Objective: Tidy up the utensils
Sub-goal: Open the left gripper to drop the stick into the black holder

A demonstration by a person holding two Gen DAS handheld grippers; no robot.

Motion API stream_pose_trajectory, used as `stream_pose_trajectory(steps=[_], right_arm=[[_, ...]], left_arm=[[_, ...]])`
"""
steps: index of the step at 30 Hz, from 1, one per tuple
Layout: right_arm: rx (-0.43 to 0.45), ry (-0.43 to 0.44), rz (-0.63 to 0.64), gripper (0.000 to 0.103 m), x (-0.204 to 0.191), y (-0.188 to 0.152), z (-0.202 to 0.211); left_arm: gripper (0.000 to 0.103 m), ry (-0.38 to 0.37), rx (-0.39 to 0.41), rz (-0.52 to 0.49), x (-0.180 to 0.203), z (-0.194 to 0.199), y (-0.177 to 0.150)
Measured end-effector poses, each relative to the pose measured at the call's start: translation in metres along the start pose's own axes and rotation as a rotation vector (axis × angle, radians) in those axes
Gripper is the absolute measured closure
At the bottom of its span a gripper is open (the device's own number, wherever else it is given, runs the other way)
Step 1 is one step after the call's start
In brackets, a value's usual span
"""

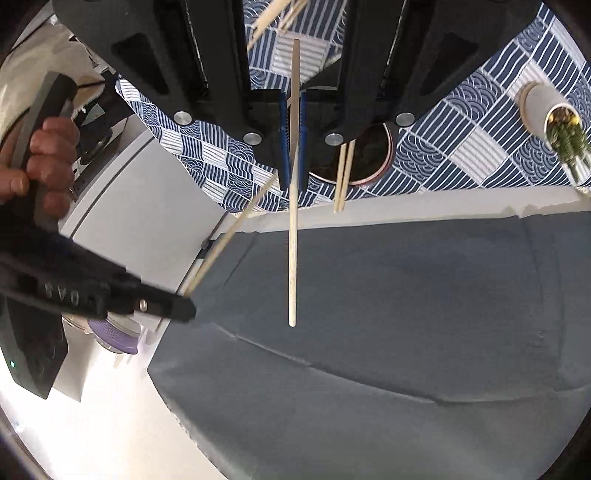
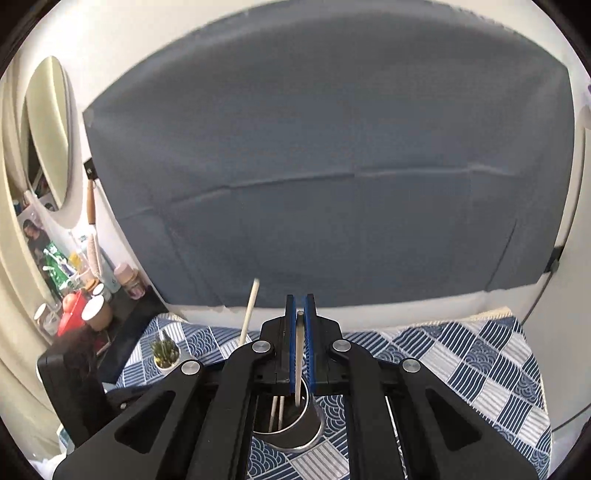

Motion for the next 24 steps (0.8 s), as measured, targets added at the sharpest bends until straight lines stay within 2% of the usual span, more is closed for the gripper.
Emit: stream_pose_trajectory(steps=[7, 10, 16, 17, 18, 19, 20, 21, 22, 24], right_arm=[[-0.055, 0.038, -0.042, 0.099, 0.011, -0.016, -0.022], [-0.071, 0.045, -0.042, 0.099, 0.01, -0.02, -0.028], [-0.087, 0.045, -0.03, 0.097, 0.008, -0.027, -0.033], [-0.086, 0.035, -0.03, 0.093, 0.009, -0.028, -0.033], [-0.084, 0.027, -0.028, 0.089, 0.011, -0.028, -0.032], [-0.08, 0.018, -0.027, 0.074, 0.012, -0.029, -0.03], [-0.077, 0.004, -0.026, 0.051, 0.014, -0.029, -0.029], [-0.061, -0.025, -0.031, 0.042, 0.017, -0.031, -0.024], [-0.05, -0.035, -0.035, 0.037, 0.019, -0.031, -0.021], [-0.047, -0.055, -0.042, 0.029, 0.024, -0.034, -0.017]], left_arm=[[0.098, 0.0, 0.082, -0.017, -0.007, -0.02, 0.016], [0.098, 0.024, 0.107, -0.051, -0.006, -0.028, 0.012], [0.097, 0.045, 0.114, -0.032, -0.016, -0.025, 0.001], [0.092, 0.055, 0.119, -0.031, -0.017, -0.021, 0.0], [0.082, 0.066, 0.123, -0.039, -0.017, -0.015, -0.001], [0.074, 0.077, 0.126, -0.047, -0.017, -0.011, -0.002], [0.06, 0.093, 0.133, -0.056, -0.017, -0.006, -0.003], [0.05, 0.104, 0.143, -0.067, -0.016, 0.002, -0.003], [0.046, 0.111, 0.148, -0.076, -0.015, 0.007, -0.003], [0.029, 0.132, 0.148, -0.093, -0.013, 0.015, -0.005]])
Point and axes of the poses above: each gripper's, at about its wrist camera, not at the fingertips, and z roughly against the way its jaws point, x to its right, y to its top, the point moved 1 cm from there along -z, roughly the way its jaws point, and after that the axes turned 4 degrees about x, right-handed, at the moved point
